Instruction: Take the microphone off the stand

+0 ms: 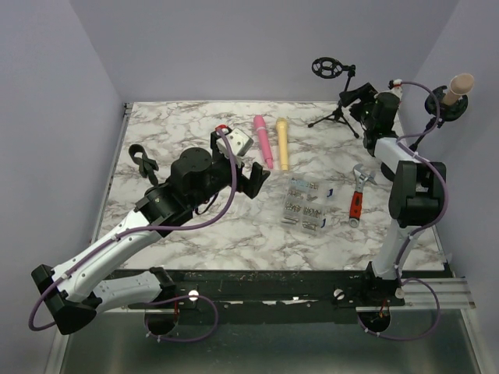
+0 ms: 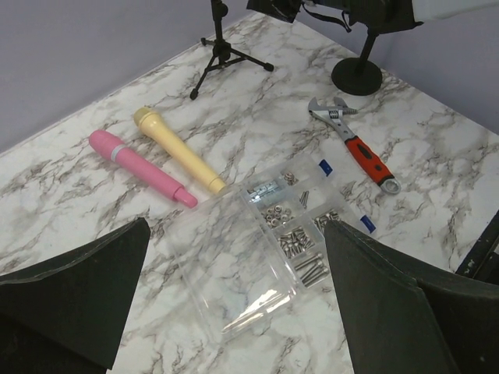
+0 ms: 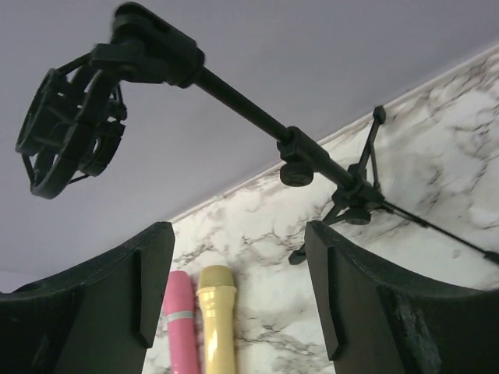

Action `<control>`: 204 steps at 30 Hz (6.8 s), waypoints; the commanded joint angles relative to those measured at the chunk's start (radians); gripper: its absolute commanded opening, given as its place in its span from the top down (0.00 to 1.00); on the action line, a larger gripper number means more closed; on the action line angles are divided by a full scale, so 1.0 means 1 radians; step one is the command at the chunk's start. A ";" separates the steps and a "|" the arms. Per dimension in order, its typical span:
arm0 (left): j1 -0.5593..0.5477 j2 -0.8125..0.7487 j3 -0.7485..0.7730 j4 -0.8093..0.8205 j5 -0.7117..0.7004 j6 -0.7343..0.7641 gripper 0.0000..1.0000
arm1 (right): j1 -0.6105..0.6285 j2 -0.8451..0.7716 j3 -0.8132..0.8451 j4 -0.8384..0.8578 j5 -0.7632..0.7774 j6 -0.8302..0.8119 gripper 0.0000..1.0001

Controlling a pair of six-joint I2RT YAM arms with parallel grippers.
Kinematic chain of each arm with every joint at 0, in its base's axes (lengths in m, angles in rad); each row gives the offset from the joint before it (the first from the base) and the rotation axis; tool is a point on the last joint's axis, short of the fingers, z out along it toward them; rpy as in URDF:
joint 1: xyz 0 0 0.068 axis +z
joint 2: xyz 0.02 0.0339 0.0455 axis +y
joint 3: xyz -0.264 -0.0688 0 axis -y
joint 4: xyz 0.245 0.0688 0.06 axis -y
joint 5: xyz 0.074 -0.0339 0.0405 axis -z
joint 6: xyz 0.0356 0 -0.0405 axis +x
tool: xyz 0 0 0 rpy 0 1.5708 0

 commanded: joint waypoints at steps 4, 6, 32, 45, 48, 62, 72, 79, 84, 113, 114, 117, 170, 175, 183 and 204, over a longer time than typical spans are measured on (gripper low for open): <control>-0.004 0.016 -0.002 0.005 0.000 0.002 0.02 | -0.004 0.111 0.025 0.107 0.027 0.306 0.35; -0.004 0.017 -0.001 0.005 0.000 0.004 0.01 | -0.006 0.145 0.055 0.101 0.036 0.323 0.37; -0.004 0.057 0.000 0.003 -0.005 0.008 0.02 | -0.007 0.300 0.170 0.149 0.113 0.299 0.54; -0.004 0.054 0.000 0.002 -0.004 0.008 0.01 | -0.007 0.325 0.215 0.102 0.102 0.228 0.80; -0.004 0.053 0.000 0.002 -0.002 0.007 0.01 | -0.006 0.321 0.210 0.076 0.107 0.199 0.88; -0.004 0.050 0.002 0.002 0.008 0.001 0.01 | 0.035 0.295 0.208 -0.078 0.278 -0.172 0.99; -0.004 0.048 0.002 0.002 0.011 -0.002 0.01 | 0.115 0.315 0.232 -0.077 0.470 -0.600 0.99; -0.004 0.047 0.001 0.002 0.014 -0.003 0.01 | 0.198 0.330 0.242 0.058 0.607 -1.079 1.00; -0.005 0.044 0.000 0.004 0.011 -0.003 0.01 | 0.264 0.391 0.241 0.215 0.676 -1.424 0.99; -0.004 0.036 0.003 0.002 0.017 -0.010 0.02 | 0.294 -0.066 0.208 -0.386 0.435 -0.615 0.35; -0.004 0.035 0.003 0.002 0.019 -0.011 0.02 | 0.295 -0.095 0.195 -0.409 0.410 -0.588 0.35; -0.004 0.033 0.001 0.004 0.024 -0.018 0.01 | 0.295 -0.223 0.103 -0.455 0.347 -0.506 0.34; 0.023 -0.151 0.051 -0.059 0.232 -0.113 0.01 | 0.059 -0.640 -0.553 0.515 0.983 -0.931 0.14; 0.022 -0.143 0.075 -0.090 0.184 -0.122 0.01 | 0.015 -0.557 -0.520 0.649 0.967 -1.003 0.13; 0.022 -0.040 0.178 -0.126 0.188 -0.146 0.01 | -0.016 -0.420 -0.414 0.797 0.941 -1.159 0.08; 0.022 0.013 0.250 -0.165 0.192 -0.129 0.01 | -0.047 -0.238 -0.159 0.833 0.918 -1.347 0.05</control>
